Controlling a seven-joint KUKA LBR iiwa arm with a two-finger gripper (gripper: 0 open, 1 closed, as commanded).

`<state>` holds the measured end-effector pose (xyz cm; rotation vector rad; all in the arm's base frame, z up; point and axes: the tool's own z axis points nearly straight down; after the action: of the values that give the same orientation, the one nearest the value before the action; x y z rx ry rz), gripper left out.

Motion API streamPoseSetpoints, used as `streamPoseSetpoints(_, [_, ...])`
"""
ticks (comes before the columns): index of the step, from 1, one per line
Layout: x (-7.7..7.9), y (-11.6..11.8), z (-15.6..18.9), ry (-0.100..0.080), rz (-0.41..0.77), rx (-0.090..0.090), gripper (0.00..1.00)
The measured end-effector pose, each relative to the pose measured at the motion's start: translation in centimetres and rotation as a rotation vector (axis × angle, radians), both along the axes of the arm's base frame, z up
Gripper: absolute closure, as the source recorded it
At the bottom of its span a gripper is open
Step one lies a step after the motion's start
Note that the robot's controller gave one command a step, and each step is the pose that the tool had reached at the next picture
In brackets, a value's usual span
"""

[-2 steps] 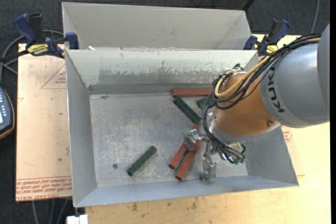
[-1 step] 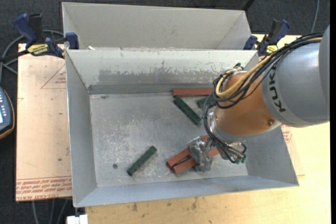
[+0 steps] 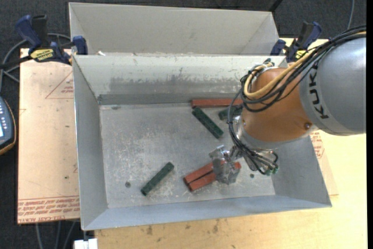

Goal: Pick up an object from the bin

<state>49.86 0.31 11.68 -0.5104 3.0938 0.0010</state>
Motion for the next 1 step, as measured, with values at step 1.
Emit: streamPoseSetpoints(1, [-0.14, -0.03, -0.29, 0.006, 0.000, -0.001, 0.00])
